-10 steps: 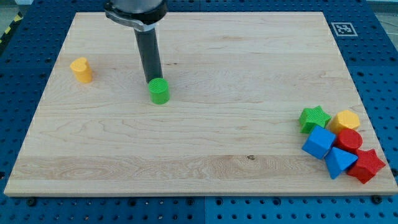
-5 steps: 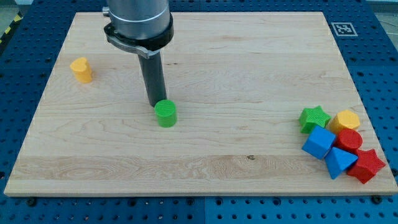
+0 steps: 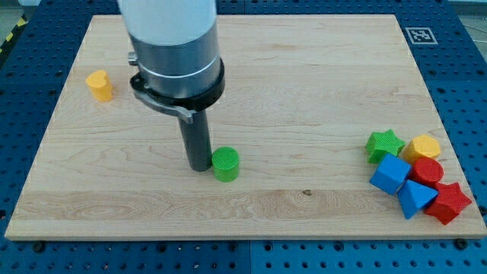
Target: Move the green circle left to the blue triangle
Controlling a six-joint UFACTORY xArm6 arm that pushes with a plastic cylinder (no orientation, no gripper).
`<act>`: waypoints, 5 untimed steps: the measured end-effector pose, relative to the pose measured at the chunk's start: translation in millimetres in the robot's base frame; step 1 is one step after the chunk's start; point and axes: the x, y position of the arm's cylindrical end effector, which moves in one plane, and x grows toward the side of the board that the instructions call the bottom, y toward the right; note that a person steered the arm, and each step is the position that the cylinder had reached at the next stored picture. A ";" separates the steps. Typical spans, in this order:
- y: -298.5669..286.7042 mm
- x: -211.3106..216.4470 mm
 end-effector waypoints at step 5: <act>29.7 -5.7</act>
